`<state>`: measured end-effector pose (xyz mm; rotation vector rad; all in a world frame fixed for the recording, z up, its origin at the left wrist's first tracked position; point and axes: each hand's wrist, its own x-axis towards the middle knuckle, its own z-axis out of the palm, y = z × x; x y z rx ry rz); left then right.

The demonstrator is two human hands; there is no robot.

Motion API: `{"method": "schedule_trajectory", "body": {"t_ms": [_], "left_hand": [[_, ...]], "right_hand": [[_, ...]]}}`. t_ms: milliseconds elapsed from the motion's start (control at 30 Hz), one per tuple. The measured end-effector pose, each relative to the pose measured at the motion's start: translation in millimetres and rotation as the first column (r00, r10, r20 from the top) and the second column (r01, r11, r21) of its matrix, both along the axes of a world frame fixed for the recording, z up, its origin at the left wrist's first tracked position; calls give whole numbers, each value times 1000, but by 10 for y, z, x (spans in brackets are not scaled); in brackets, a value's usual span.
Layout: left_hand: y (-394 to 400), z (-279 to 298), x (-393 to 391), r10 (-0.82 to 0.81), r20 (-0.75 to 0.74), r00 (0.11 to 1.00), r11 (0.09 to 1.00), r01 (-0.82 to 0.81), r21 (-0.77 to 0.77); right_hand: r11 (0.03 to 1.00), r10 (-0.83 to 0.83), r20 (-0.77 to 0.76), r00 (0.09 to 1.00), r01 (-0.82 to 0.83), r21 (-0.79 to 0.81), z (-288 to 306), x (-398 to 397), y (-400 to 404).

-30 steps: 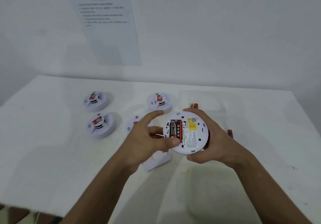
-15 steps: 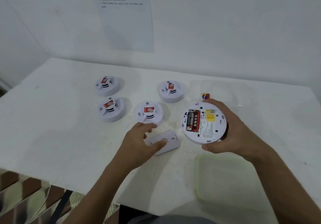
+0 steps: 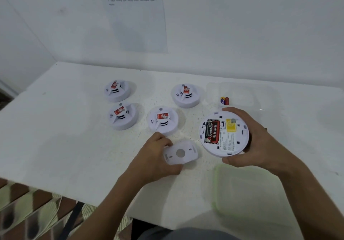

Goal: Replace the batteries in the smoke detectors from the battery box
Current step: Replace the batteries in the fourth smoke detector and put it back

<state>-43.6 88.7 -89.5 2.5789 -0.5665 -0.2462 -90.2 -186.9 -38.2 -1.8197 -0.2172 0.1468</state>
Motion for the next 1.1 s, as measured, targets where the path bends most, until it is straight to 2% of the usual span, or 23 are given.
{"method": "schedule_trajectory", "body": {"t_ms": [133, 233, 300, 400, 500, 833, 1100], "left_hand": [[51, 344, -33, 108, 105, 989, 965, -79, -249], [6, 652, 25, 151, 254, 955, 945, -64, -319], [-121, 818, 48, 91, 274, 957, 937, 10, -348], [-384, 930, 49, -86, 239, 967, 901, 178, -396], [-548, 899, 88, -174, 172, 970, 886, 231, -403], [-568, 852, 177, -234, 31, 972, 902, 229, -367], [-570, 887, 162, -248, -85, 965, 891, 193, -410]], "right_hand": [[999, -45, -10, 999, 45, 11, 18, 5, -82], [999, -52, -9, 999, 52, 14, 39, 8, -112], [999, -33, -7, 999, 34, 22, 49, 15, -82], [1000, -20, 15, 1000, 19, 20, 73, 24, -2], [1000, -9, 49, 999, 9, -8, 111, 27, 46], [999, -28, 50, 998, 30, -33, 122, 14, 25], [999, -24, 43, 999, 26, -31, 100, 9, -8]]}}
